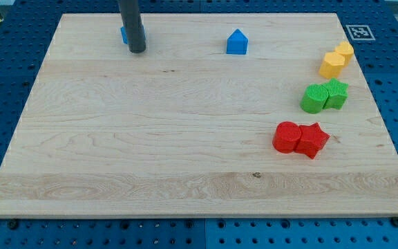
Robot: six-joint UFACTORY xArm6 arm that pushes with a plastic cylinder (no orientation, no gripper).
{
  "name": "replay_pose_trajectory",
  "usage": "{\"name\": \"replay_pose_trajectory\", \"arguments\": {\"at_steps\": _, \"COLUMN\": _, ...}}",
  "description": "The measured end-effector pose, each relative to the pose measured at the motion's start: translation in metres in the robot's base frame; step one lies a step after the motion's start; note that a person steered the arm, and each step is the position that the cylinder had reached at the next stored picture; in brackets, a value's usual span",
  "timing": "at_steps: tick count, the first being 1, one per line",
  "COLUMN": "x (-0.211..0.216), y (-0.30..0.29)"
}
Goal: Move blue cube away from the blue triangle
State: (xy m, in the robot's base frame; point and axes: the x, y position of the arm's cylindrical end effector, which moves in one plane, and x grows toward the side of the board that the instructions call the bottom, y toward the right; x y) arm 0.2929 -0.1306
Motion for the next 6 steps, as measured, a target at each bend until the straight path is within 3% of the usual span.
{"name": "replay_pose_trajectory", "arguments": {"at_steps": 1, "x": -0.015, "y": -0.024}}
{"name": "replay_pose_trajectory", "arguments": {"at_steps": 2, "x": -0.001, "y": -0.014}}
{"name": "replay_pose_trajectory", "arguments": {"at_steps": 3, "x": 0.029, "y": 0.038}}
{"name": "replay_pose_trajectory", "arguments": {"at_steps": 4, "x": 0.010, "y": 0.061}}
{"name": "replay_pose_trajectory", "arguments": {"at_steps": 6, "x": -0.036, "y": 0.020}}
